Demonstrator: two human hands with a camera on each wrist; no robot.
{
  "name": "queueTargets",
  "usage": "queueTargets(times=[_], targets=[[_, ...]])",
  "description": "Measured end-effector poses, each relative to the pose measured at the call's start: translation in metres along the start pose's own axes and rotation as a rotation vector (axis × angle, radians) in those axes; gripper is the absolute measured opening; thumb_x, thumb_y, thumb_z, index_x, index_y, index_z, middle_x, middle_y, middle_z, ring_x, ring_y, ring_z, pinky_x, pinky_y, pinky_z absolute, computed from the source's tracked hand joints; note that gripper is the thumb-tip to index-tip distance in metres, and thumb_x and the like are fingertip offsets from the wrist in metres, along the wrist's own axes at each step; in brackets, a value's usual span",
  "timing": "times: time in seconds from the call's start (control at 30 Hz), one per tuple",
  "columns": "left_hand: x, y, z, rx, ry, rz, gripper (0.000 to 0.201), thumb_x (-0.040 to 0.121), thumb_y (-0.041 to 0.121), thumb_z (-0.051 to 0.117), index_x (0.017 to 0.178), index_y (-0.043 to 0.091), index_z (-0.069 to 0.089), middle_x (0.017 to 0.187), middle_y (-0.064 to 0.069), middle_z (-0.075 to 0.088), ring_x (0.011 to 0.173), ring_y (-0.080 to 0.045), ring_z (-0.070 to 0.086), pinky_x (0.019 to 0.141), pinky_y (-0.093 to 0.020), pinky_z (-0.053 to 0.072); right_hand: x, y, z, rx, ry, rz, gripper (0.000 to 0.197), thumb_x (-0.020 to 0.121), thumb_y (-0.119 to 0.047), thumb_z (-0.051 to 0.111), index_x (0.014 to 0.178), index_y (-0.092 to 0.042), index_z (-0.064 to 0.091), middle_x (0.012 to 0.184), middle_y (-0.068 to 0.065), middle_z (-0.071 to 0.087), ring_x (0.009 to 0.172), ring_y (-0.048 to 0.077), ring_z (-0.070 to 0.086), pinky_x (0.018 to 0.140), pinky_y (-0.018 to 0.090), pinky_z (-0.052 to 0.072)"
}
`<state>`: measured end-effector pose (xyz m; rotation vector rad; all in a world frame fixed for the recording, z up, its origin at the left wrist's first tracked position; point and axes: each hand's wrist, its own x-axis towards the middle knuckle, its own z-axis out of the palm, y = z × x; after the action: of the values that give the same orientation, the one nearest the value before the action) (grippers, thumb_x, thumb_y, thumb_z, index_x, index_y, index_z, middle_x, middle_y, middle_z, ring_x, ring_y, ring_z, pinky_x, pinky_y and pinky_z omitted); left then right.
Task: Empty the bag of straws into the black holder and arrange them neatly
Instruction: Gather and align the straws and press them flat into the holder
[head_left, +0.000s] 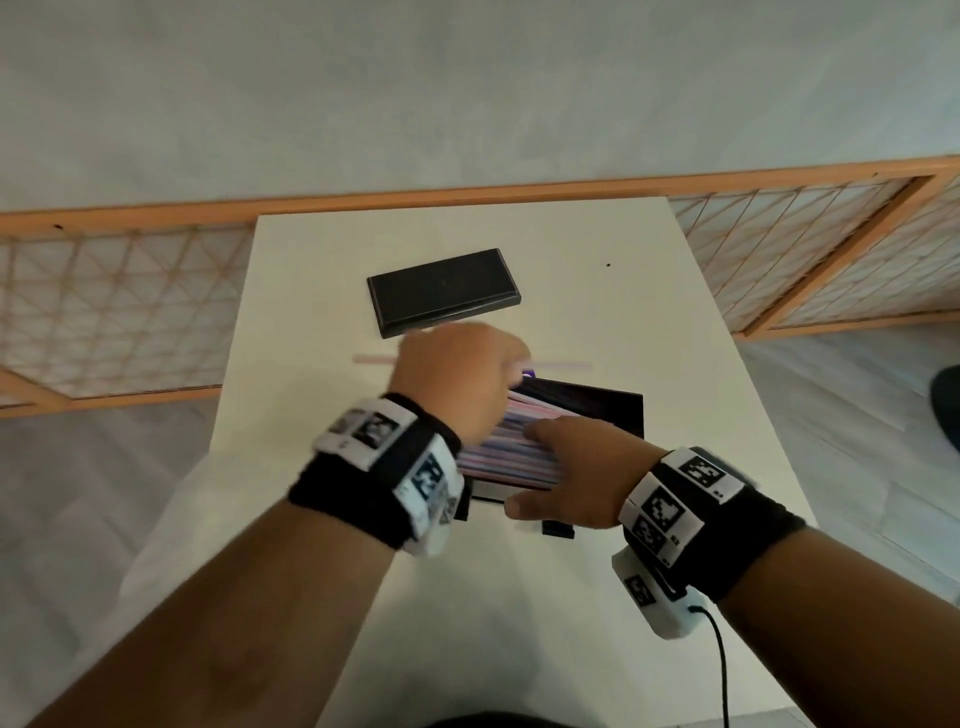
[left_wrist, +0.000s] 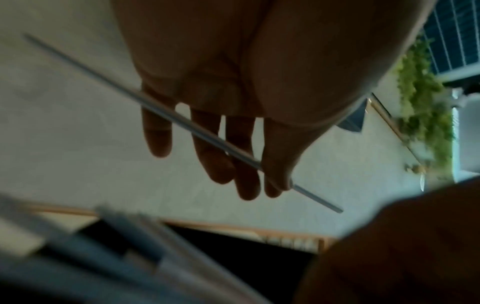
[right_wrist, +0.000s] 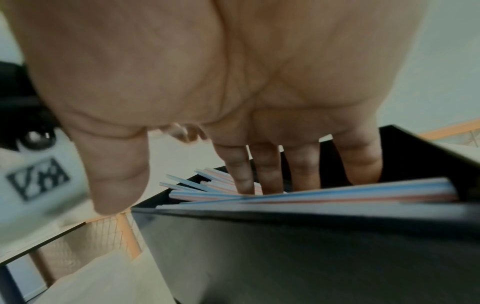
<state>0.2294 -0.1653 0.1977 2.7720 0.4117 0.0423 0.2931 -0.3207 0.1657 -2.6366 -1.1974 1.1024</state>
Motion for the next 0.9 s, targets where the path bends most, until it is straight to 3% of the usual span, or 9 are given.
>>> queueTargets(times=[0.2,0.37,0.43,0.53,0.6,0.67,0.73,0.83,0.9], targets=[[-0.006,0.023,0.042,0.199,-0.373,0.077,0.031,0.094,0.010,0.050,0.118,0.024,0.064,0.112,-0.005,0.055,0.114,-0.030,0.050,0.090,-0.044,0.045,-0.004,0.007,0.013,0.014,0.033,-0.039,0.096,0.052,-0.084,0.041,0.135,-0.036,0.044,0.127,-0.007,0.061,0.114,0.020,0.060,0.097,0.042,0.048],[-0.001,0.027,0.055,0.175,-0.436,0.072,0.022,0.094,0.012,0.055,0.110,0.017,0.070,0.111,-0.006,0.065,0.111,-0.029,0.058,0.095,-0.044,0.051,-0.011,0.002,0.005,-0.033,0.156,-0.025,0.054,0.073,-0.060,0.065,0.118,-0.031,0.058,0.112,-0.005,0.065,0.103,0.021,0.063,0.089,0.036,0.050],[-0.001,0.026,0.057,0.069,-0.447,0.048,0.021,0.094,0.011,0.056,0.111,0.015,0.068,0.112,-0.008,0.068,0.109,-0.028,0.063,0.095,-0.040,0.052,-0.013,0.000,0.005,-0.064,0.237,0.014,0.054,0.071,-0.062,0.065,0.115,-0.031,0.056,0.111,-0.005,0.058,0.105,0.021,0.058,0.089,0.036,0.047],[-0.006,0.015,0.050,-0.142,-0.336,0.050,0.031,0.091,0.006,0.058,0.120,0.015,0.064,0.115,-0.007,0.068,0.109,-0.025,0.063,0.096,-0.039,0.050,-0.006,0.003,0.012,-0.075,0.227,0.064,0.080,0.064,-0.077,0.062,0.125,-0.029,0.045,0.122,-0.005,0.051,0.113,0.023,0.050,0.096,0.041,0.042],[-0.013,-0.001,0.038,-0.262,-0.057,0.027,0.033,0.088,0.004,0.058,0.119,0.011,0.067,0.117,-0.006,0.067,0.110,-0.022,0.061,0.100,-0.037,0.047,0.001,0.006,0.020,-0.044,0.143,0.086,0.091,0.064,-0.082,0.058,0.133,-0.026,0.040,0.130,-0.003,0.050,0.120,0.025,0.048,0.103,0.045,0.039],[-0.020,-0.021,0.026,-0.305,0.286,-0.077,0.026,0.087,0.013,0.064,0.113,0.011,0.067,0.115,-0.004,0.065,0.108,-0.022,0.059,0.096,-0.030,0.043,0.005,0.007,0.025,-0.063,0.096,0.094,0.094,0.064,-0.083,0.057,0.136,-0.026,0.038,0.133,-0.002,0.049,0.124,0.027,0.046,0.107,0.048,0.036],[-0.023,-0.037,0.020,-0.375,0.388,-0.327,0.037,0.092,0.032,0.064,0.123,0.013,0.060,0.127,-0.004,0.058,0.118,-0.022,0.054,0.099,-0.030,0.040,0.009,0.007,0.026,-0.099,0.089,0.098,0.093,0.065,-0.084,0.056,0.137,-0.029,0.037,0.133,-0.002,0.047,0.125,0.028,0.045,0.109,0.050,0.033],[-0.018,-0.048,0.026,-0.733,0.077,-0.716,0.072,0.091,0.068,0.043,0.141,0.015,0.045,0.143,-0.008,0.052,0.127,-0.026,0.051,0.112,-0.042,0.037,0.017,0.003,0.026,-0.117,0.088,0.118,0.099,0.062,-0.088,0.054,0.139,-0.029,0.036,0.133,0.001,0.046,0.126,0.029,0.045,0.110,0.054,0.032],[-0.020,-0.047,0.032,-0.910,-0.024,-0.749,0.097,0.071,0.090,0.028,0.132,0.017,0.049,0.127,-0.009,0.061,0.114,-0.027,0.059,0.108,-0.049,0.041,0.022,-0.002,0.026,-0.117,0.071,0.127,0.103,0.060,-0.089,0.054,0.140,-0.027,0.034,0.137,0.002,0.045,0.128,0.030,0.045,0.111,0.056,0.032]])
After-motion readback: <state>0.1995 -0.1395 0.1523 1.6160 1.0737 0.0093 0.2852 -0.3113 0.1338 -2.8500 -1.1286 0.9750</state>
